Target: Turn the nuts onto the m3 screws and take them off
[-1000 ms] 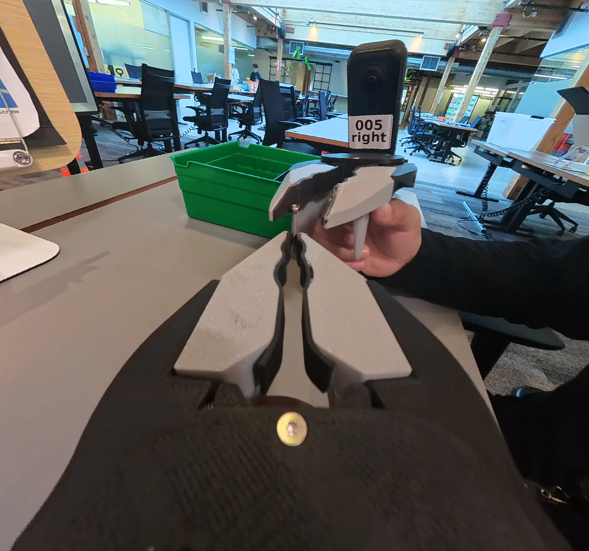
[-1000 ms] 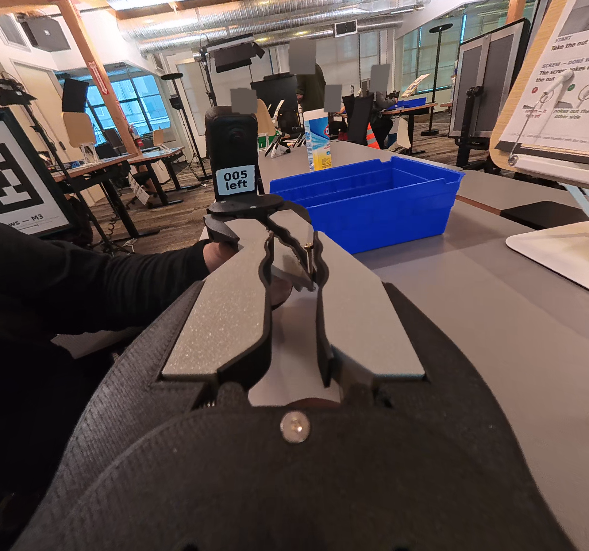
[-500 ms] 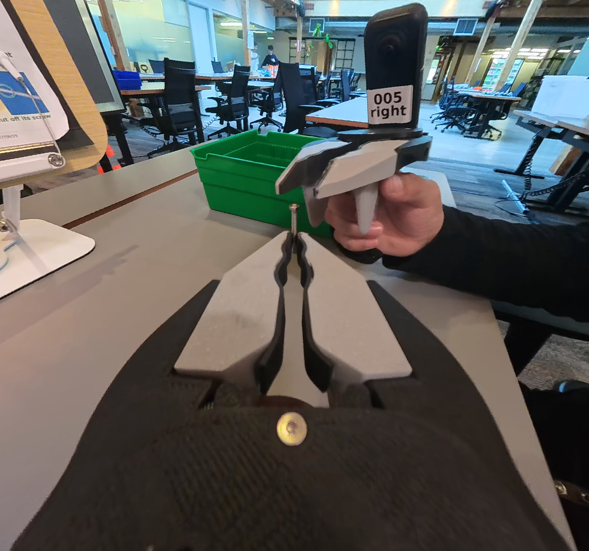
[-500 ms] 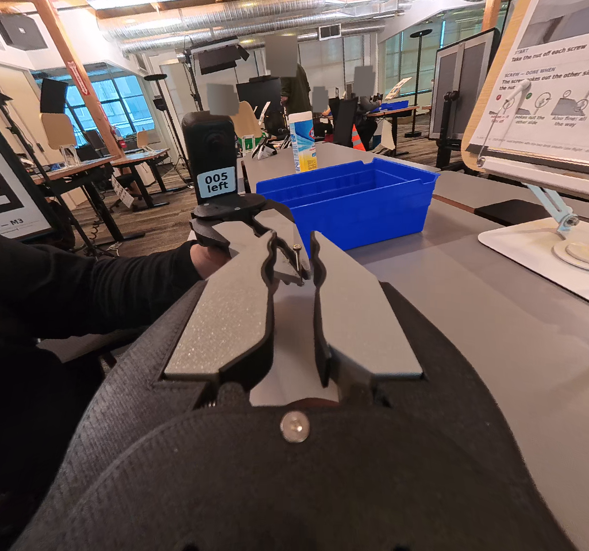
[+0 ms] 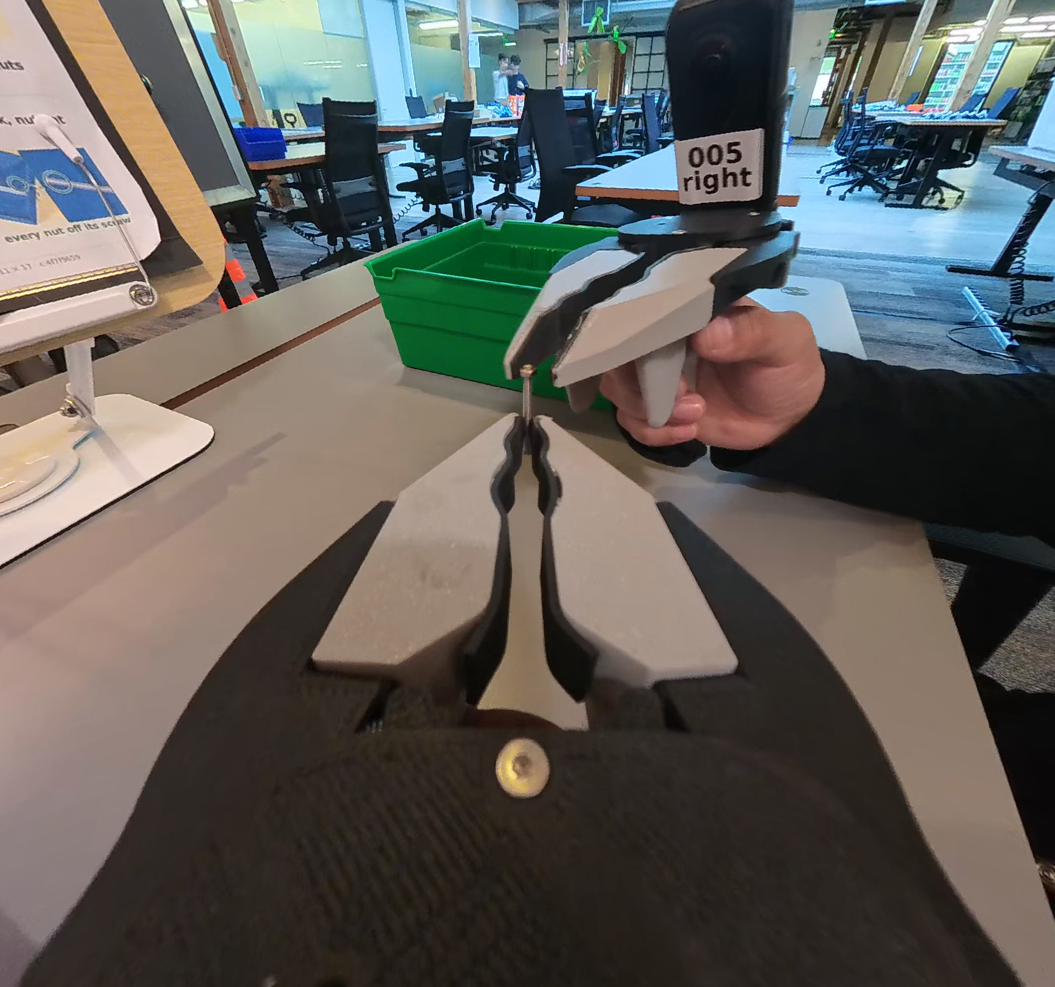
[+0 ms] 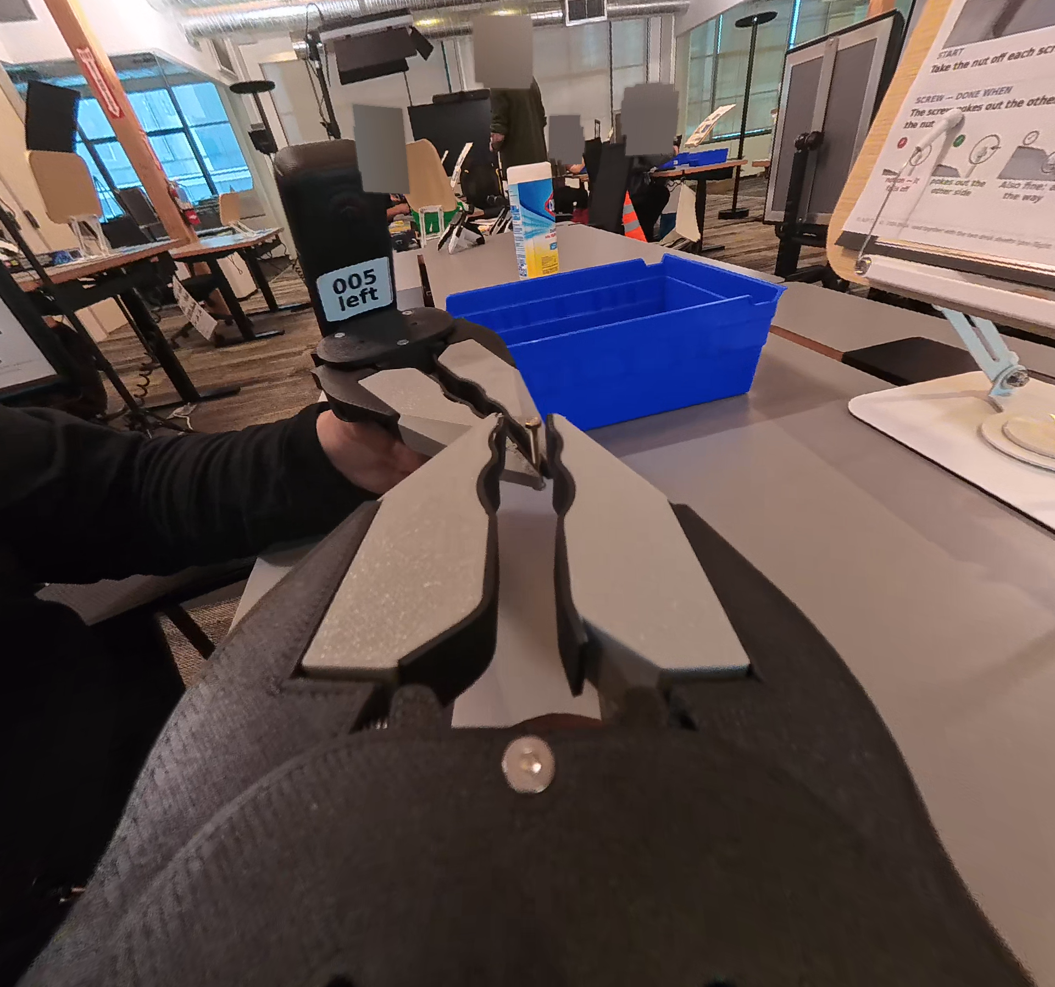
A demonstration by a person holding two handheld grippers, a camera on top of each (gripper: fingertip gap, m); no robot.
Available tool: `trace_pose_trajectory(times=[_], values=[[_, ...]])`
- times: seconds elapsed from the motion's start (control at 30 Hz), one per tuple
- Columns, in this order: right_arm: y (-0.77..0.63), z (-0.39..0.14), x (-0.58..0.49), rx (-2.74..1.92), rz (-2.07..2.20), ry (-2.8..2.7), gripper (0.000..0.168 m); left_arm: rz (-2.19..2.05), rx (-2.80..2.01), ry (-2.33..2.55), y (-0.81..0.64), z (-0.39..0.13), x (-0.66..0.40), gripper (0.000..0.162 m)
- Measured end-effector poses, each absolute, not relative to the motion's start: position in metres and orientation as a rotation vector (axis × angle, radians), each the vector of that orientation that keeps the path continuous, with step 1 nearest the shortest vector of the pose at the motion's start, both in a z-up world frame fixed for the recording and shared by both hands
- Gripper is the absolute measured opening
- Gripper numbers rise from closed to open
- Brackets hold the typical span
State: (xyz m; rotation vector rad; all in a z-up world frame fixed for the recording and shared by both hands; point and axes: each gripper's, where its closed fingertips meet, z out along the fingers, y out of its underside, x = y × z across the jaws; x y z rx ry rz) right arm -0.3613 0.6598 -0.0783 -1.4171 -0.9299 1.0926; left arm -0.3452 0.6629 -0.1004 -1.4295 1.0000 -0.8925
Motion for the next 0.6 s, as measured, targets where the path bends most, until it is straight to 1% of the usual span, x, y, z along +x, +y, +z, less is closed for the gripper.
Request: trace_pose_trajectory(times=[0.3, 0.6], values=[[0.6564, -0.0778, -0.3672, -1.402, 1.100, -0.941, 0.013, -0.900, -1.428, 1.017, 0.6596, -0.1017, -0.3414, 0.000], [0.6570, -0.0801, -0.3686, -1.401, 1.071, -0.957, 0.012, -0.894, -1.424, 1.008, 0.6601, -0.1004, -0.3411, 0.000]])
